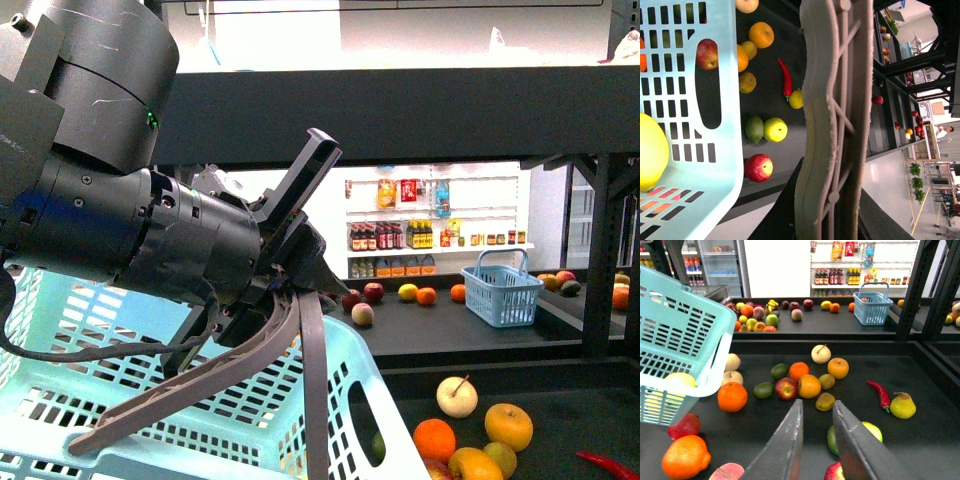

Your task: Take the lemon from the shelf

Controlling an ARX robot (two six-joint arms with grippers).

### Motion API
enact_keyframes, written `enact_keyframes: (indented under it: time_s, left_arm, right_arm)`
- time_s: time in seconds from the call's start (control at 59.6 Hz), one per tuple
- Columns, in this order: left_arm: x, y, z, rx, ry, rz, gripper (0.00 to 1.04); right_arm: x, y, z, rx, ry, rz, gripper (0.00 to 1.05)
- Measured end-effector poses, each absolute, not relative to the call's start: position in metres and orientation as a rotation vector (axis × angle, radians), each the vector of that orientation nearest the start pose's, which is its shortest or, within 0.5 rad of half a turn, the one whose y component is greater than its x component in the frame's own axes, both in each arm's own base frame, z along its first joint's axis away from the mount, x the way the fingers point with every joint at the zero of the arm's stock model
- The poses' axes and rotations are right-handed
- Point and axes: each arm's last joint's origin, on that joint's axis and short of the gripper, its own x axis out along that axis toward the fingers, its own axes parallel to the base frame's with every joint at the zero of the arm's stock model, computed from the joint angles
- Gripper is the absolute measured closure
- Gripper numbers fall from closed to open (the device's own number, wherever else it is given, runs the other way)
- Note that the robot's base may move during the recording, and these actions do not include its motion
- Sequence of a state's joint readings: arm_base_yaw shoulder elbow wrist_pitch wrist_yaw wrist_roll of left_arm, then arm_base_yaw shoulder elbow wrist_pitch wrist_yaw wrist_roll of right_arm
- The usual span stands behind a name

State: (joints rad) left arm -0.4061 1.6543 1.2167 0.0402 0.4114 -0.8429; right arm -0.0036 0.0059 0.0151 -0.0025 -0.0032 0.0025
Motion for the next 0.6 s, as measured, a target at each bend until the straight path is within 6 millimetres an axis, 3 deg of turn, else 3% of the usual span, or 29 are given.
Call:
enact_keyframes:
  time_s: [0.352,0.52,0.604]
  left_arm:
    - [0.3411,-0.1593,0.2806,-0.784,0.723,-0.585,0.92]
    - [0.3411,-0.1593,0.2806,-0.784,0.723,-0.585,0.92]
    - [0.3415,-0.1590,0.2808,-0.768,0.711,-0.502,0.92]
  right_arm:
    - [0.0971,-0.0003,0.1680,0.003,-0.007,0.000,0.01]
    - [0.0971,-0.0003,0.1681,0.002,-0.007,0.000,0.02]
    - [0.0971,-0.0002,0.1680,0.002,-0.007,0.000,0.02]
